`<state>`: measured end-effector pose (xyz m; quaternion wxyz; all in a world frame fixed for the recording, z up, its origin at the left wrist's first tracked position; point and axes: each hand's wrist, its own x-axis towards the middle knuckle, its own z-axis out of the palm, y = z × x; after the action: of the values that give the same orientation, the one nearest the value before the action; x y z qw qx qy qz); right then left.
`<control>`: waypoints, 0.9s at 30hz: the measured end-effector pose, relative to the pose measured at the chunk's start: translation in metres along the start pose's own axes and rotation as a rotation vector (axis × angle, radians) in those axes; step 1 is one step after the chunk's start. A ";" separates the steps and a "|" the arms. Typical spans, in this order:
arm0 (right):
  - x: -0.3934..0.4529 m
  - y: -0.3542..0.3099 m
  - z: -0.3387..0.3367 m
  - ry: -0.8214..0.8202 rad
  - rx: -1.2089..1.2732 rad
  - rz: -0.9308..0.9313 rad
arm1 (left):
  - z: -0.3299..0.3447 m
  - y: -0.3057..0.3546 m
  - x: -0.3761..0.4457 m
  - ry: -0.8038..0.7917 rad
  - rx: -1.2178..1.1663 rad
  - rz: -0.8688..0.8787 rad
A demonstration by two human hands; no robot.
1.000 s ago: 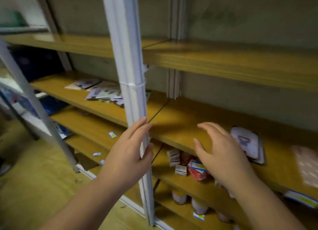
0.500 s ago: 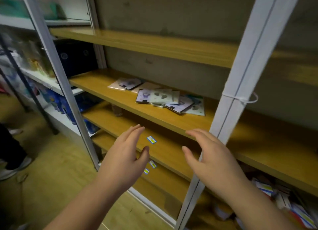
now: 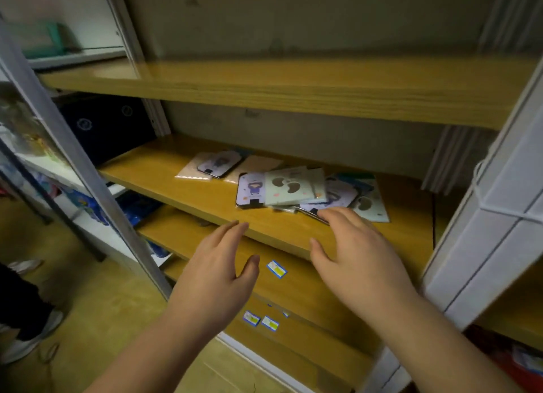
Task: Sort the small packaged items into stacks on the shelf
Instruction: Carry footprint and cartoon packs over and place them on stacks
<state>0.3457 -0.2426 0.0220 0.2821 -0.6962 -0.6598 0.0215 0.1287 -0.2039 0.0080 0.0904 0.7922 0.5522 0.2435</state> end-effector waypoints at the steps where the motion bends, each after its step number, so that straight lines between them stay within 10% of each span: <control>1: 0.009 -0.001 0.003 0.000 0.002 -0.001 | 0.001 -0.001 0.012 0.004 -0.005 0.003; 14: 0.050 -0.005 0.034 -0.006 -0.071 0.128 | 0.069 -0.017 0.187 -0.250 0.004 -0.115; 27: 0.087 -0.039 0.072 0.109 -0.163 0.367 | 0.036 -0.088 0.220 -0.517 -0.891 -0.287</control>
<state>0.2920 -0.1366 0.0074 0.2515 -0.8254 -0.5051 -0.0184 0.1331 0.0357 0.0039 0.5833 0.6278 0.4579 0.2365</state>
